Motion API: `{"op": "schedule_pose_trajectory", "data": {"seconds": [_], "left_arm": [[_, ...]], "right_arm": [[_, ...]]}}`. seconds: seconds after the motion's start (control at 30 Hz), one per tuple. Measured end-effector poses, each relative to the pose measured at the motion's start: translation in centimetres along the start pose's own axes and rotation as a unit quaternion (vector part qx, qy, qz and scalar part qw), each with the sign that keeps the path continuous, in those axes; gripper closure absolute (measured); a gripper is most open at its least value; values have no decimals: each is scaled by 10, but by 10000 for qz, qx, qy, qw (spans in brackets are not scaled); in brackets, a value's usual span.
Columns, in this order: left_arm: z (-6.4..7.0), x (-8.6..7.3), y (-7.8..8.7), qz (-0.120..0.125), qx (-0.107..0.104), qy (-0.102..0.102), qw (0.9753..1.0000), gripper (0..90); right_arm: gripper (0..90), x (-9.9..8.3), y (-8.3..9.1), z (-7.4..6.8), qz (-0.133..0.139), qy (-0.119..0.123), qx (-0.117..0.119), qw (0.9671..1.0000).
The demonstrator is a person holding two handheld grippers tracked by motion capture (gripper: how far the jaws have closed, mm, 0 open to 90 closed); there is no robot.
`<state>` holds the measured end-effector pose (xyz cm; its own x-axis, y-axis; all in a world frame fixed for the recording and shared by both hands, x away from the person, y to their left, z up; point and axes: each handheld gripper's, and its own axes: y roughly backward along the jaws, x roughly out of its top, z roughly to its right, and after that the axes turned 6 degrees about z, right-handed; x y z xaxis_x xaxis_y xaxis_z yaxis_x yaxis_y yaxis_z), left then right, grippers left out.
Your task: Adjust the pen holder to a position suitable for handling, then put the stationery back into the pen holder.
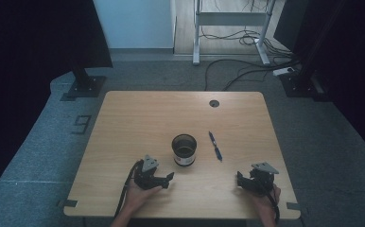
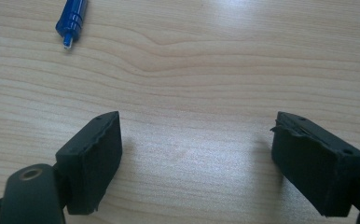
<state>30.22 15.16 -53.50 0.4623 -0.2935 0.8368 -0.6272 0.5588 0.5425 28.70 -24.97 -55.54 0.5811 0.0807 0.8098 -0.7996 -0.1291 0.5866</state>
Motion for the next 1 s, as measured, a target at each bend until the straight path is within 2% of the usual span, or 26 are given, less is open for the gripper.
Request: {"op": "schedule_pose_trajectory", "data": {"seconds": [0.37, 1.0], "left_arm": [[-14, -16, 9, -164, 70, 95, 9998, 133], [-24, -18, 17, -69, 168, 317, 9993, 142]], "right_arm": [[153, 0, 0, 0, 0, -19, 3, 10000], [120, 1, -1, 1, -43, -50, -27, 10000]]}}
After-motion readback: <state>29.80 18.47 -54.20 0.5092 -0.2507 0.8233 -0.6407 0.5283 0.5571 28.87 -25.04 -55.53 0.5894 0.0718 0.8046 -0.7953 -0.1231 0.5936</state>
